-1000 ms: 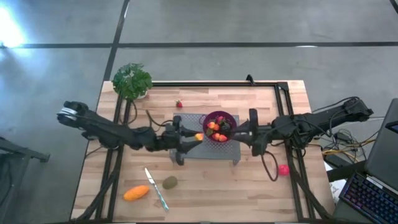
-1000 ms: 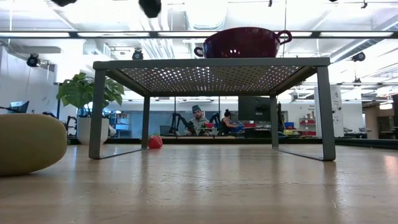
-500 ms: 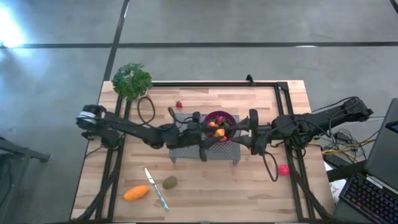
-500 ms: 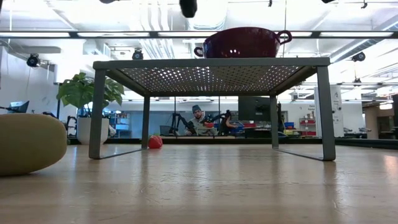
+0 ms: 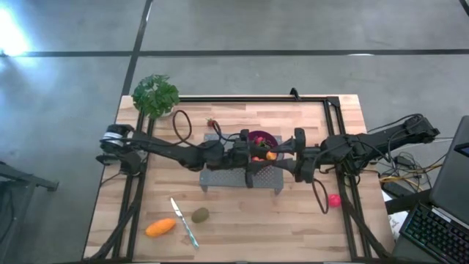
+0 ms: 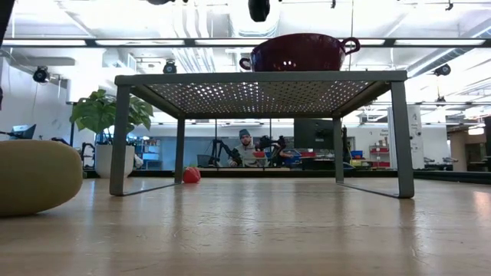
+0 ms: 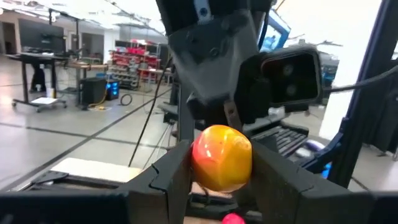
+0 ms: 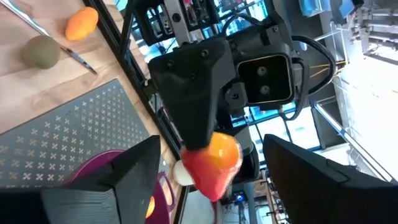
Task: Pick & Place Fruit
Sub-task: Put the pear in the purple strainer bowl on the shelf
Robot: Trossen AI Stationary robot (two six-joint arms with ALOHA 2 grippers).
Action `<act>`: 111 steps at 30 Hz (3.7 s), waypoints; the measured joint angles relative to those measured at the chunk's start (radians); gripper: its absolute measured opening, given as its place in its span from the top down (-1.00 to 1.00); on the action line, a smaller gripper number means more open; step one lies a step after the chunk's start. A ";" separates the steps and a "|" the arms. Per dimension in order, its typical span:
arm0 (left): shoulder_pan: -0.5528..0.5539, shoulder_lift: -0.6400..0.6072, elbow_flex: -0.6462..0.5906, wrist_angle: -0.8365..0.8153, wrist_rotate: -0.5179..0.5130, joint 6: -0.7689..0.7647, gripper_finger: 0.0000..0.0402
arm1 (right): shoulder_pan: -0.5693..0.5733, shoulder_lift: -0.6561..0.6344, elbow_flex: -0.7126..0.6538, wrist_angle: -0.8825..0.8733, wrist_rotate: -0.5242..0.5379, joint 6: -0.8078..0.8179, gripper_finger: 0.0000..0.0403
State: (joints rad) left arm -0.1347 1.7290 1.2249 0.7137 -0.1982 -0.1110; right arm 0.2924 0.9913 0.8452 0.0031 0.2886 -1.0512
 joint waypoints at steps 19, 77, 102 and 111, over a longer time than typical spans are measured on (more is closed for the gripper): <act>0.011 0.002 0.000 0.021 0.054 -0.002 0.23 | -0.005 0.062 0.000 0.077 0.002 -0.033 0.08; -0.041 -0.320 -0.002 -0.607 -0.448 0.256 -0.55 | -0.261 0.098 0.205 -0.287 -0.080 0.719 0.42; -0.041 -0.375 -0.002 -0.733 -0.485 0.247 -0.54 | -0.317 0.408 0.413 -0.651 -0.272 0.877 0.35; -0.041 -0.376 -0.002 -0.733 -0.485 0.242 -0.54 | -0.317 0.438 0.412 -0.652 -0.274 0.877 0.40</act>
State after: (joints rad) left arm -0.1757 1.3529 1.2224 -0.0193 -0.6830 0.1307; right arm -0.0246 1.4297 1.2573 -0.6488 0.0143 -0.1741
